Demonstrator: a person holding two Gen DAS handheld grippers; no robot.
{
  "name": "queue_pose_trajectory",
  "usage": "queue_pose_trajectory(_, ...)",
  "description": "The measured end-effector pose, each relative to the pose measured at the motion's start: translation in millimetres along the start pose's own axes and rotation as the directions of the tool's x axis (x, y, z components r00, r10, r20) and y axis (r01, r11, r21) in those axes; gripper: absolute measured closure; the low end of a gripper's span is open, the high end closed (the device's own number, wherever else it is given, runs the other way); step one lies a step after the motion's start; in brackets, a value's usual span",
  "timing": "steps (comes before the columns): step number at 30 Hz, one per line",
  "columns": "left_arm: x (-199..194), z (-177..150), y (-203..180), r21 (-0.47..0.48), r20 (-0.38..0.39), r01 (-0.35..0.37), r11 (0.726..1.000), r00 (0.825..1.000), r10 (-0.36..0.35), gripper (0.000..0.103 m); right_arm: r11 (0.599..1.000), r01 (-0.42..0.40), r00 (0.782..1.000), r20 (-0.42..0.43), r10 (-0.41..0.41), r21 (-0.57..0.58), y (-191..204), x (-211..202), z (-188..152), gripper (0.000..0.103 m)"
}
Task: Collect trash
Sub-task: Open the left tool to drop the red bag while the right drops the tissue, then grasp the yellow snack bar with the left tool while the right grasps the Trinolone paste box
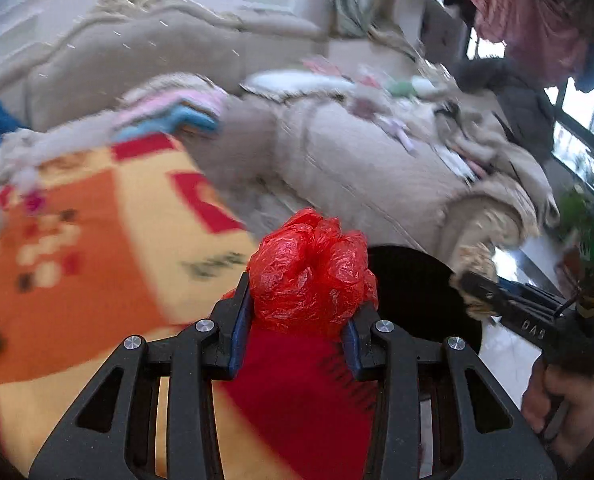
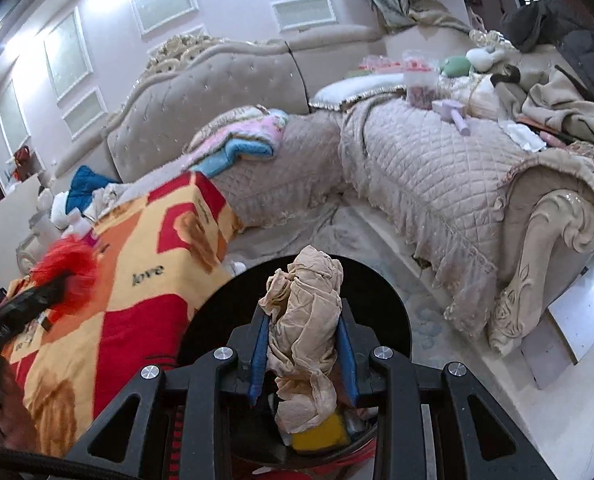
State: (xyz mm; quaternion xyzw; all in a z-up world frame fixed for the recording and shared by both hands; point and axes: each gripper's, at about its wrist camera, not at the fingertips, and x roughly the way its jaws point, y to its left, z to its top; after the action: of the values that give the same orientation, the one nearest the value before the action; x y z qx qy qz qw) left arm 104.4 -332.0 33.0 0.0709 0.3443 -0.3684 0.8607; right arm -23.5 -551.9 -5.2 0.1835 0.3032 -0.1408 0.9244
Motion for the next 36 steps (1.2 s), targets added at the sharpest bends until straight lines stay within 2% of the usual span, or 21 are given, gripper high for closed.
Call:
queue_pose_trajectory(5,51.4,-0.3,-26.9,0.021,-0.105,0.069,0.997,0.992,-0.066,0.066,1.0,0.004,0.999,-0.051,-0.003,0.022,-4.4,16.8,-1.4,0.075)
queue_pose_trajectory(9,61.6,0.7,-44.5,0.093,-0.123,0.071,0.993,0.991,-0.059,0.064,0.999,0.037,0.996,-0.084,-0.037,-0.004,-0.5,24.3,-3.5,0.075)
queue_pose_trajectory(11,64.1,-0.1,-46.3,0.092,-0.141,0.084,0.992,0.987,-0.071,0.057,0.998,0.064,0.993,-0.095,-0.065,-0.01,-0.6,27.8,-4.2,0.074)
queue_pose_trajectory(12,62.9,-0.3,-46.3,0.089,-0.141,0.077,0.993,0.988,-0.064,0.054,0.998,0.07,0.992,-0.104,-0.07,-0.008,-1.7,30.0,-4.2,0.067)
queue_pose_trajectory(14,61.3,-1.3,-45.3,0.086,-0.13,0.062,0.994,0.99,-0.05,0.04,0.997,0.079,0.99,-0.118,-0.077,0.014,-6.1,33.7,-3.7,0.059)
queue_pose_trajectory(19,57.4,-2.9,-38.2,0.055,-0.118,0.047,0.997,0.992,-0.04,0.039,0.996,0.075,0.992,-0.104,-0.069,0.055,-11.4,32.3,-1.1,0.058)
queue_pose_trajectory(27,25.8,-2.2,-2.4,-0.066,-0.063,0.005,0.998,0.998,-0.009,0.039,0.992,0.108,0.992,-0.067,-0.103,0.069,-4.0,24.8,3.9,0.058)
queue_pose_trajectory(33,-27.1,-6.9,39.9,-0.169,0.038,-0.033,0.985,0.999,0.039,0.039,0.994,0.063,0.998,0.023,-0.065,0.084,28.3,10.0,9.8,0.057)
queue_pose_trajectory(36,-60.3,-12.6,69.7,-0.197,0.075,-0.093,0.976,0.991,0.11,0.039,0.998,0.015,0.999,0.031,-0.017,0.069,53.2,11.4,9.0,0.057)
